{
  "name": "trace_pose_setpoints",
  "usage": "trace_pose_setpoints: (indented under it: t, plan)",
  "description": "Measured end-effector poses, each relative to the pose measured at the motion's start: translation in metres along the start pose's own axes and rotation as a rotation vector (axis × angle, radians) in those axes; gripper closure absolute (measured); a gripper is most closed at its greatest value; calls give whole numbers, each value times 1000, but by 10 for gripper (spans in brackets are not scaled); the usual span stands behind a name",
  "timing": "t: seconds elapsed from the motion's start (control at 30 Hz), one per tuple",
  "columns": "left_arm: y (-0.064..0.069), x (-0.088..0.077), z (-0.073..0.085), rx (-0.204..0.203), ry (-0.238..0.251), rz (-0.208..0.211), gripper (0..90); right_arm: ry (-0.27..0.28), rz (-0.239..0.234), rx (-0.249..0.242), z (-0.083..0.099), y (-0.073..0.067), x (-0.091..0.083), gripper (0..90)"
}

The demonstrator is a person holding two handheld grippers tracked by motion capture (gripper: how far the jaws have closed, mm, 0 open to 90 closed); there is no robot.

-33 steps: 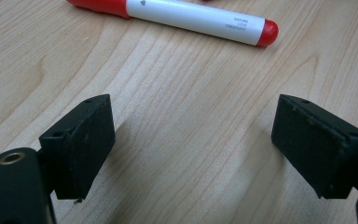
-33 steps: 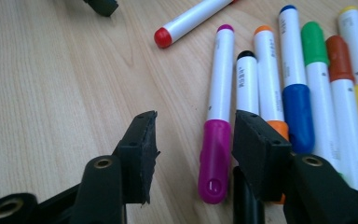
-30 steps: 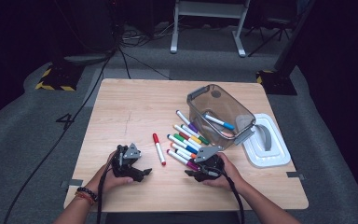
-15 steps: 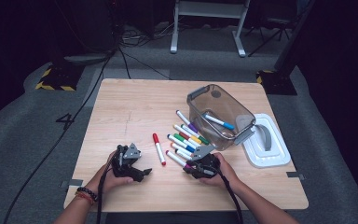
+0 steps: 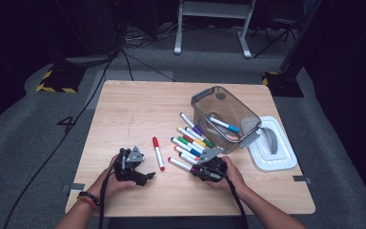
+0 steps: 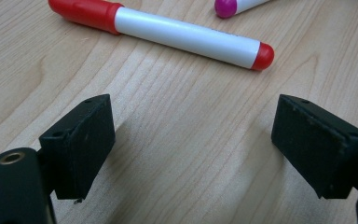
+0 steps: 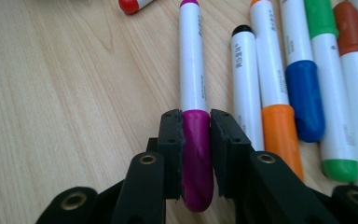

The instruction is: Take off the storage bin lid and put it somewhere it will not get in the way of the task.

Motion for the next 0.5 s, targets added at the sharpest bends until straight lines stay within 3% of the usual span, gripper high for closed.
trace_pose_setpoints:
  t: [0.3, 0.5]
  plan:
    - [0, 0, 0, 0, 0, 0, 138, 12, -2, -14, 0, 5, -12, 750]
    - [0, 0, 0, 0, 0, 0, 138, 59, 2, -14, -6, 7, -27, 750]
Point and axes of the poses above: each handheld gripper's, and its own axes: x roughly forward along the jaws, z roughly out of its underside, y roughly to its right, the point moved 3 cm from there along x, roughly forward along the jaws, and after that the axes turned 14 degrees about x, right-handed, at the moved point
